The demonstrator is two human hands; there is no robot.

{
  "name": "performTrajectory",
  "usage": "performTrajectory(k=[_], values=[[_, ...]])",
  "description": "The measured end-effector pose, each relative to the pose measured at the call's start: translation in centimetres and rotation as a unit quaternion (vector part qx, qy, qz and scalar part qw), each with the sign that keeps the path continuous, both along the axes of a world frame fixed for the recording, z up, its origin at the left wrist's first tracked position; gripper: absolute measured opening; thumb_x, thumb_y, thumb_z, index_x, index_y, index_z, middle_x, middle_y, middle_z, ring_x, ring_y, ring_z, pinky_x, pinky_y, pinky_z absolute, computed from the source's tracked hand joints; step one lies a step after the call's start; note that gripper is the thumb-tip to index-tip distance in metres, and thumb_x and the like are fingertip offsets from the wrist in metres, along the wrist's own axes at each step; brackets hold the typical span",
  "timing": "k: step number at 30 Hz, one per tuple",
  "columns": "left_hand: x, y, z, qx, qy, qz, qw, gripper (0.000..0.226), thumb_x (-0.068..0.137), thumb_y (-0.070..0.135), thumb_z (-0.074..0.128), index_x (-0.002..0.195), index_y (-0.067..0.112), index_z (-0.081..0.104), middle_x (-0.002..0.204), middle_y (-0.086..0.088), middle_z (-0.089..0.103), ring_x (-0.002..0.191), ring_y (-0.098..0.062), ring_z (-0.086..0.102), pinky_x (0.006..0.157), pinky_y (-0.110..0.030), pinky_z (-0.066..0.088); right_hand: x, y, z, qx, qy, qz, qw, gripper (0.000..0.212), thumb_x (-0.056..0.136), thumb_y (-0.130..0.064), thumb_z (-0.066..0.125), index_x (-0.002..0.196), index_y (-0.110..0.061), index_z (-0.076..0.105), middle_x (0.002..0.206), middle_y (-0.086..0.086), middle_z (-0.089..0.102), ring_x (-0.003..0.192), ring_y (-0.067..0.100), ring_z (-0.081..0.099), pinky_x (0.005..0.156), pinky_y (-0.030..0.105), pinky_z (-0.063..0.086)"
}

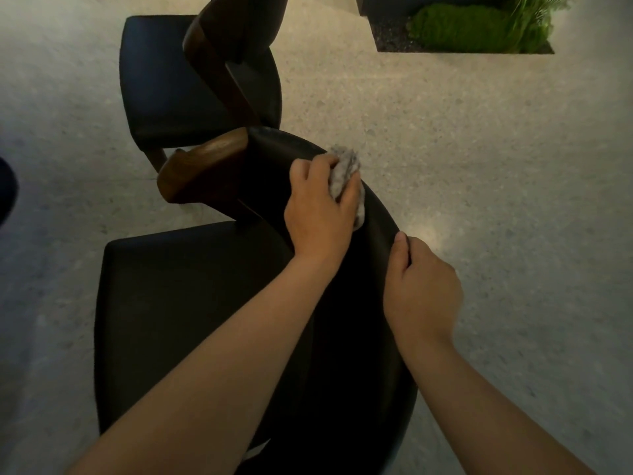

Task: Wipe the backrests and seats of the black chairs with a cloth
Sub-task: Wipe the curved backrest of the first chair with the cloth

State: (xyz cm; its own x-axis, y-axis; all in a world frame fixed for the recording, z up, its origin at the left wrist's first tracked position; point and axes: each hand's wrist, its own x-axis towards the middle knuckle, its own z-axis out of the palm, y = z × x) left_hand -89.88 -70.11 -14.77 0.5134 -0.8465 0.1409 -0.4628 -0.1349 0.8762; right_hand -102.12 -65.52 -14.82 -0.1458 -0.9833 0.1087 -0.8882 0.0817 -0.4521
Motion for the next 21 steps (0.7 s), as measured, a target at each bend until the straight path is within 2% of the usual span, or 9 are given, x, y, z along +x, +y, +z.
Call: performTrajectory(k=[2,7,12,16,18,21], values=[[0.1,-0.2,-0.5,0.004,-0.001,0.006,1.0,0.027,0.092,0.037,0.06,0.114,0.02,0.058,0.109,0.008,0.046,0.085,-0.001,0.052,0.073,-0.012,0.04,0.0,0.1,0.1,0.005,0.004,0.001,1.0,0.039,0.101,-0.037,0.032,0.07,-0.018,0.047,0.052,-0.01,0.037,0.045,0.005,0.034,0.045,0.024,0.018],[0.6,1.1,-1.9,0.013,0.093,0.045,0.995,0.009,0.096,0.035,0.055,0.1,0.027,0.056,0.104,0.009,0.05,0.084,0.001,0.055,0.074,-0.012,0.042,0.1,0.1,0.2,0.008,0.004,0.002,1.0,0.039,0.101,-0.037,0.032,0.07,-0.018,0.046,0.052,-0.011,0.036,0.045,0.004,0.033,0.046,0.024,0.017],[1.2,3.4,-5.2,0.077,0.131,0.057,0.987,0.012,0.098,0.033,0.051,0.102,0.024,0.057,0.105,0.009,0.048,0.084,-0.001,0.055,0.072,-0.017,0.042,-0.1,0.2,0.0,0.002,-0.015,0.009,1.0,0.04,0.101,-0.038,0.031,0.069,-0.019,0.046,0.051,-0.01,0.037,0.043,0.005,0.034,0.046,0.023,0.02],[2.0,4.9,-7.8,0.155,0.15,0.053,0.975,0.019,0.099,0.032,0.05,0.108,0.017,0.057,0.111,0.002,0.049,0.083,-0.006,0.054,0.067,-0.017,0.039,-0.1,0.0,0.1,0.008,-0.021,0.013,1.0,0.041,0.101,-0.039,0.031,0.069,-0.019,0.048,0.051,-0.01,0.038,0.042,0.005,0.034,0.047,0.021,0.021],[2.8,5.5,-8.7,0.196,0.156,0.041,0.967,0.022,0.099,0.033,0.05,0.112,0.017,0.057,0.113,0.0,0.049,0.087,-0.01,0.056,0.071,-0.022,0.044,-0.1,0.0,0.0,0.011,-0.022,0.012,1.0,0.043,0.1,-0.04,0.03,0.068,-0.018,0.047,0.05,-0.009,0.039,0.042,0.006,0.035,0.047,0.021,0.021],[3.8,6.2,-9.1,0.228,0.165,0.042,0.959,0.027,0.098,0.033,0.051,0.119,0.017,0.055,0.12,-0.003,0.048,0.096,-0.017,0.058,0.086,-0.037,0.052,-0.1,0.0,0.0,0.007,-0.028,0.011,1.0,0.043,0.1,-0.039,0.03,0.065,-0.018,0.046,0.049,-0.009,0.038,0.042,0.006,0.034,0.046,0.022,0.021]])
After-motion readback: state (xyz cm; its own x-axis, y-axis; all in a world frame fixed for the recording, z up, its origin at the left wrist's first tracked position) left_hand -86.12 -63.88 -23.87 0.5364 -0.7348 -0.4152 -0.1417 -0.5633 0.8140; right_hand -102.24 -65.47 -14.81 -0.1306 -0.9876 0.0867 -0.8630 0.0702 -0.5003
